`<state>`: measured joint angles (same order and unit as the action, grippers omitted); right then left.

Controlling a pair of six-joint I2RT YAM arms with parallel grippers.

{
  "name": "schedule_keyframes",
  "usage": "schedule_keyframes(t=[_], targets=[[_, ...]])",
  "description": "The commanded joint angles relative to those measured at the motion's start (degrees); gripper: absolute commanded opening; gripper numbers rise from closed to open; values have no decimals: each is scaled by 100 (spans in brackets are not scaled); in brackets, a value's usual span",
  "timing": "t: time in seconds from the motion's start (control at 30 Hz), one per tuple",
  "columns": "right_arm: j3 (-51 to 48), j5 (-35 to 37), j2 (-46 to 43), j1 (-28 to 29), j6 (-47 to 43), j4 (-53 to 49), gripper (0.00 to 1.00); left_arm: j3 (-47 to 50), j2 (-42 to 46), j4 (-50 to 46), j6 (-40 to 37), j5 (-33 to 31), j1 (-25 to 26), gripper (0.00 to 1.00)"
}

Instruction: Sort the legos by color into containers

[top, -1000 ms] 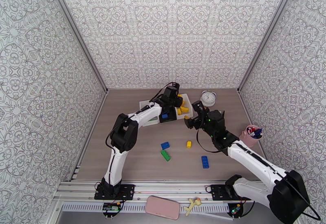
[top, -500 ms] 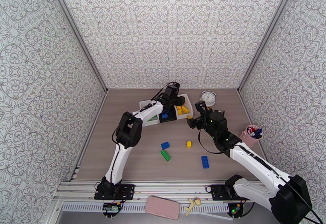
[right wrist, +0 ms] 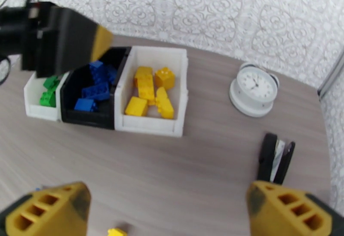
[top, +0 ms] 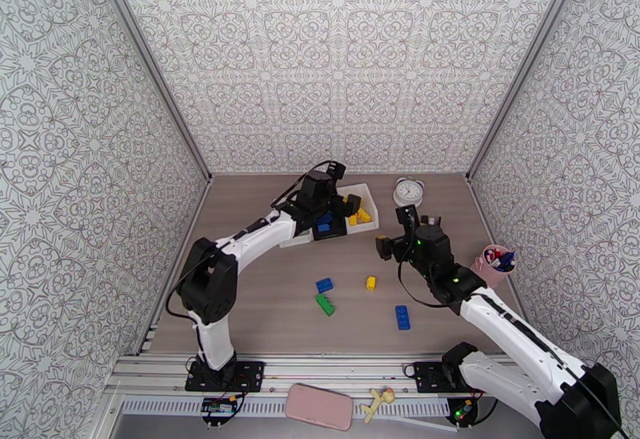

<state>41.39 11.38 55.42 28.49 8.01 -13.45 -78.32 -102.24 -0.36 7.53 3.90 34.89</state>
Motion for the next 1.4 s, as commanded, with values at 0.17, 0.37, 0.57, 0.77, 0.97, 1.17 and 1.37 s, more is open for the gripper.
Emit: schedule_keyframes(t=[0.17, 0.37, 0.57, 0.77, 0.97, 1.17, 1.37], targets=[[-290, 144, -315, -34, 1493, -1803, 99, 1972, 1412, 1195, -1198, 1122, 192, 100], [-465, -15, -72, -36, 2575, -2915, 99, 2446, 1866, 977, -1482, 2352, 246, 100], [-846, -619, 154, -32, 3326, -3266, 99, 2628, 1986, 1039, -1468, 3155, 237, 100], [-975, -1359, 552, -10, 3506, -3229, 91, 2616, 1894, 1012, -1470, 3364, 211, 100], [-766, -1298, 951, 243, 3426, -3380, 81, 2600, 1848, 1007, -1586, 3674, 176, 100], [-635, -1395, 1436, 368, 3345, -3291, 69, 2612, 1874, 937, -1693, 3753, 152, 100], [-445, -1295, 1715, 370, 3127, -3305, 48, 2632, 1889, 906, -1703, 3788, 91, 100]])
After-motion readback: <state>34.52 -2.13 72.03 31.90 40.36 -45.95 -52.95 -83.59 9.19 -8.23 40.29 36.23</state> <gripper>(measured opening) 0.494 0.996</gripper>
